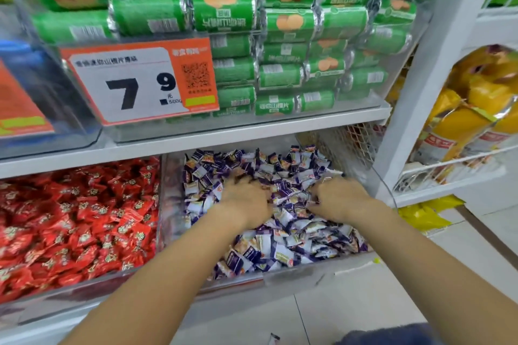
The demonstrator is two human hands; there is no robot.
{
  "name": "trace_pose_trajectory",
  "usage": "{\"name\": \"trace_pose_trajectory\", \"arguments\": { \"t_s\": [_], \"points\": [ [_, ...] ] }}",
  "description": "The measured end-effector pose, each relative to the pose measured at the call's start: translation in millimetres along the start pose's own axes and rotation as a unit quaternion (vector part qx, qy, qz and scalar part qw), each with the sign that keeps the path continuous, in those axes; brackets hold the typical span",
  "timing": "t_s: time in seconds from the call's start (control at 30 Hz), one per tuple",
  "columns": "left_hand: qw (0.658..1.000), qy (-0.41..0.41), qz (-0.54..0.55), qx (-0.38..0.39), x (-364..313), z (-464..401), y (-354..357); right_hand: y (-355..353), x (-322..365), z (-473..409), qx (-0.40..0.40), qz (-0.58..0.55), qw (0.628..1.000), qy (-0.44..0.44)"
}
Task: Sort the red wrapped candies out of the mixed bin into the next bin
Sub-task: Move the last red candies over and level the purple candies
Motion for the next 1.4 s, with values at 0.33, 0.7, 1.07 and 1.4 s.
{"name": "trace_pose_trajectory", "arguments": {
  "t_s": [0.33, 0.7, 1.07, 1.4],
  "points": [
    [0.988, -0.123, -0.023, -0.094, 53.9, 59.5, -26.6, -11.5, 26.3, -12.2, 0.023, -0.294, 0.956, -0.003],
    [0.959, -0.241, 0.151, 0.010, 80.0, 39.8, 3.8, 7.9, 46.9, -44.0, 0.098, -0.248, 0.964, 0.013],
    [0.816, -0.169, 0.551, -0.046, 59.7, 37.1, 19.0, -12.4, 77.6, -13.9, 0.100, -0.473, 0.874, -0.053],
    [0.935, -0.021, 0.352, -0.018, 42.1, 95.2, -5.2, -32.2, 21.2, 53.8, 0.017, -0.425, 0.899, -0.105]
  ]
}}
Point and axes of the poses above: each hand's wrist, its own z-axis away from the middle knuckle, its own y-axis out of the palm, x = y × z, the point moved 10 cm from there along -z, towards the middle knuckle, and after that the axes turned 2 degrees about x, right-handed, at the moved point
